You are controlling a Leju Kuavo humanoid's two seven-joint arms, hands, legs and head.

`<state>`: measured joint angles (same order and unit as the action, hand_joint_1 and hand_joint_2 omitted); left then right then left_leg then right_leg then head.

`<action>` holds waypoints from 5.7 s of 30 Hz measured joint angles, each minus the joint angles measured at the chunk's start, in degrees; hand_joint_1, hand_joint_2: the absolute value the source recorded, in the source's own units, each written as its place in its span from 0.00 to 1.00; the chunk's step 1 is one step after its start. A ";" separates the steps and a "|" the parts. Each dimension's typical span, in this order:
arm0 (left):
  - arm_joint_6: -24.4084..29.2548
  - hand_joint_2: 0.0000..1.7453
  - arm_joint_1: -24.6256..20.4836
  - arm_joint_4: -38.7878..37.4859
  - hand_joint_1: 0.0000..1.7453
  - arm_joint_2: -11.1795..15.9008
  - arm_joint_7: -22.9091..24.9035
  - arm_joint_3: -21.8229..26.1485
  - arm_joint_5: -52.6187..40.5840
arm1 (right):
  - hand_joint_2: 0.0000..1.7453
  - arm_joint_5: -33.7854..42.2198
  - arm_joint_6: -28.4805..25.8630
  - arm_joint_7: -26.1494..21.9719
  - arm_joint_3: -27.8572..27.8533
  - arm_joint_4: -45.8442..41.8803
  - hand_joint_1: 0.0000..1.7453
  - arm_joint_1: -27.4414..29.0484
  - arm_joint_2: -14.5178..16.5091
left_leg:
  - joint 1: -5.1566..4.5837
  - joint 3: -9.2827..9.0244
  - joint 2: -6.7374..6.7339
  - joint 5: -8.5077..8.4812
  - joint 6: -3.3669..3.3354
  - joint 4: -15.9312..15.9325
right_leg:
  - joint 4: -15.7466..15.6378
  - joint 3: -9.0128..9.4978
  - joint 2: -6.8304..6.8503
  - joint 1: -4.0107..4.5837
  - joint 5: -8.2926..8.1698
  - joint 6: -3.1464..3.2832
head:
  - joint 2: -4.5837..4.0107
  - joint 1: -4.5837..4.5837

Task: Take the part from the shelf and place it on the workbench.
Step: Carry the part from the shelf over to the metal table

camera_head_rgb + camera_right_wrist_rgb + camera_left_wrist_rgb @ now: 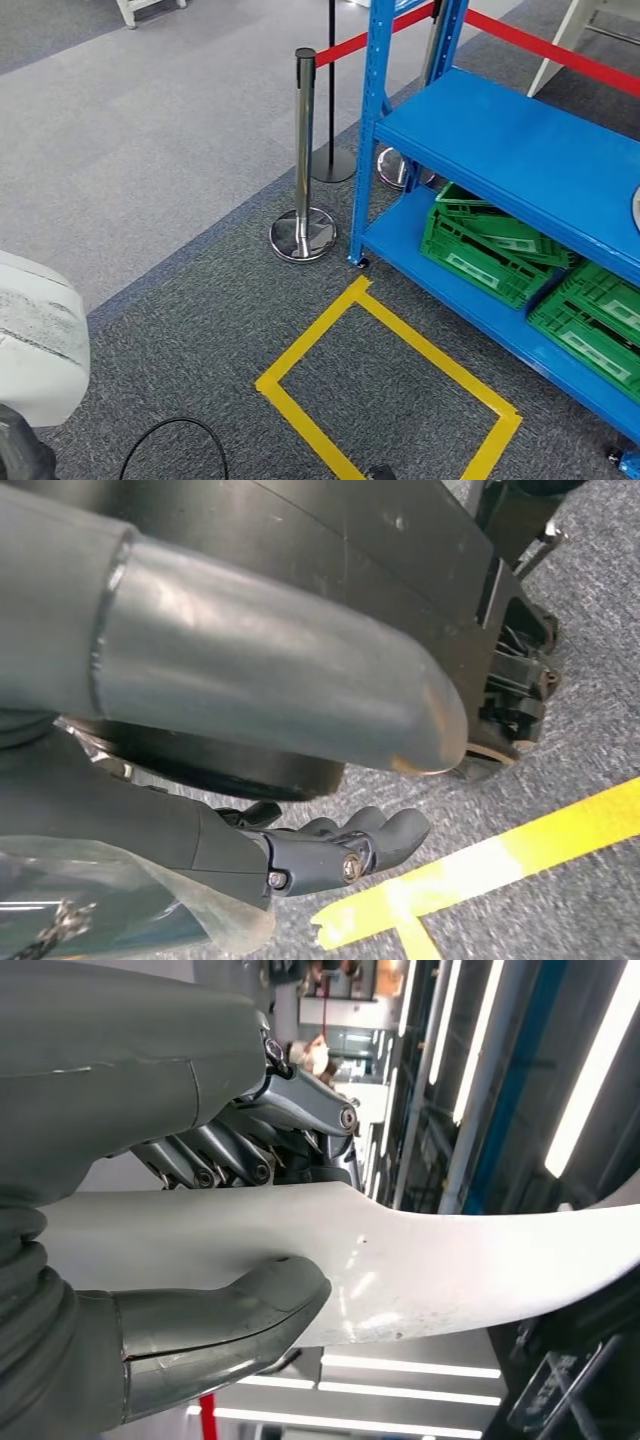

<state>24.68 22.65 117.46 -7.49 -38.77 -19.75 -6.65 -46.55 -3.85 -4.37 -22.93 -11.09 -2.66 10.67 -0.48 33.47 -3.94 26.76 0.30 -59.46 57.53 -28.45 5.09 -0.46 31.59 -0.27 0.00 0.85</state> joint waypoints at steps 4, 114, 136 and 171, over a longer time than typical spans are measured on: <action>0.48 1.00 0.12 0.02 1.00 -0.02 0.00 0.13 -0.13 | 0.00 -0.58 0.13 -0.08 0.00 -0.03 0.00 -0.19 0.05 | 0.00 -0.28 1.45 -0.15 -1.23 1.52 | 0.08 0.30 0.60 0.06 0.87 -1.12 | 0.00 0.09; -1.54 1.00 -2.52 -4.65 1.00 -2.16 0.00 7.97 0.70 | 0.00 -5.60 2.52 1.56 -3.16 -0.44 0.00 -0.54 0.73 | 0.68 3.54 6.45 3.62 0.42 -6.46 | -0.23 -1.76 -5.53 -0.44 -2.58 0.19 | 0.00 0.27; -2.16 1.00 -2.59 -4.85 1.00 -2.46 0.00 7.99 0.56 | 0.00 -6.26 2.55 1.80 -3.70 -0.68 0.00 -0.36 0.71 | 0.51 -0.12 8.86 -0.76 -2.40 1.10 | 5.43 -4.99 -7.33 -0.09 -1.26 -1.81 | 0.00 0.87; -2.14 1.00 -2.20 -4.85 1.00 -2.41 0.00 7.97 0.06 | 0.00 -5.62 1.85 0.62 -6.20 -0.86 0.00 -0.54 0.82 | 0.48 -0.12 6.96 -0.30 -1.18 0.95 | -0.06 -2.51 -6.00 0.09 -2.87 -0.79 | 0.00 0.96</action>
<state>22.54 20.45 112.61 -9.90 -38.77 -11.78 -6.59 -52.17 -2.00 -3.74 -29.13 -11.96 -3.20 11.49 0.00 33.35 3.03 26.46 -0.88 -58.51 57.46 -30.97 -0.91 -0.37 28.72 -1.06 0.00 1.81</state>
